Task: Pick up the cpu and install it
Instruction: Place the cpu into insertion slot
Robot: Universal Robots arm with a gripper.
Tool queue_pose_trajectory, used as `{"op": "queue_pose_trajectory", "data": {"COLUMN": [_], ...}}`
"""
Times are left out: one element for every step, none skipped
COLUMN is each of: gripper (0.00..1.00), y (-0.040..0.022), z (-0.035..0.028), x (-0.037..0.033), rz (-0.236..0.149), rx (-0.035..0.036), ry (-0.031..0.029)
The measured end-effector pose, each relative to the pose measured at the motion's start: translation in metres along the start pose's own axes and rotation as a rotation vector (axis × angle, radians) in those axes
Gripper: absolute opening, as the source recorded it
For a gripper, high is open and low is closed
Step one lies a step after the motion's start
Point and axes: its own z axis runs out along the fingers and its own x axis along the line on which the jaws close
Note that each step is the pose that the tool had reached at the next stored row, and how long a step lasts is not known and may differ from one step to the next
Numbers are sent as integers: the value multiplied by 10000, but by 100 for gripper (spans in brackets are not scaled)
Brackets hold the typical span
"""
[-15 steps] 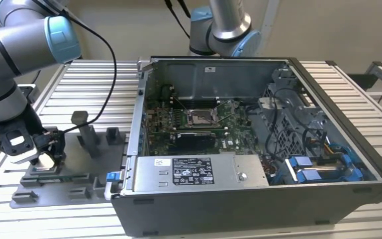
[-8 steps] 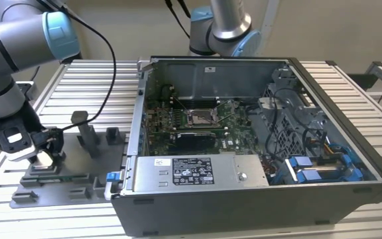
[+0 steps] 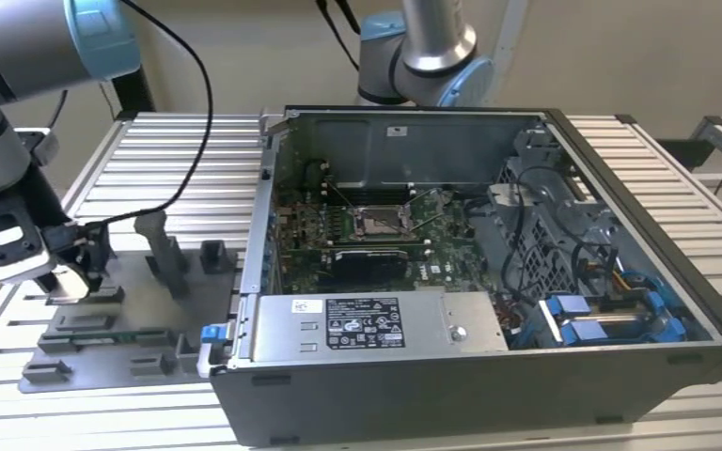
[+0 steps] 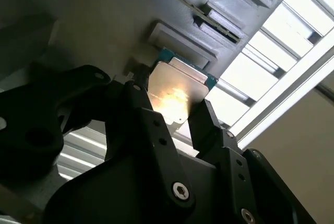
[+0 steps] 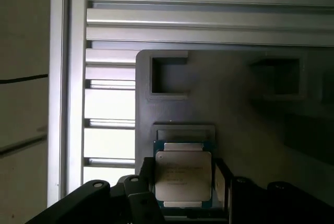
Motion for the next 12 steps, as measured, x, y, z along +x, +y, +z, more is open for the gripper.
{"op": "queue_pose_trajectory", "data": {"gripper": [0,0,0,0,0,0,0,0,0,0,0,0], "y": [2,4,6,8,10,12,14,16,18,20,21,23], "z": [-45,-89,-134,-180,-226,-271,-318,-363,-408,-456,-502,-547], "x": [0,0,-1,-2,-3,-5,-7,-10,-12,-15,-19,-22], "rz": [0,0,0,-1,-1,-1,-1,-1,0,0,-1,-1], "rx": [-1,-1,-1,-1,-1,0,-1,-2,-1,0,-1,-1], "ry": [0,-1,1,1,0,1,0,-1,0,1,0,1]}}
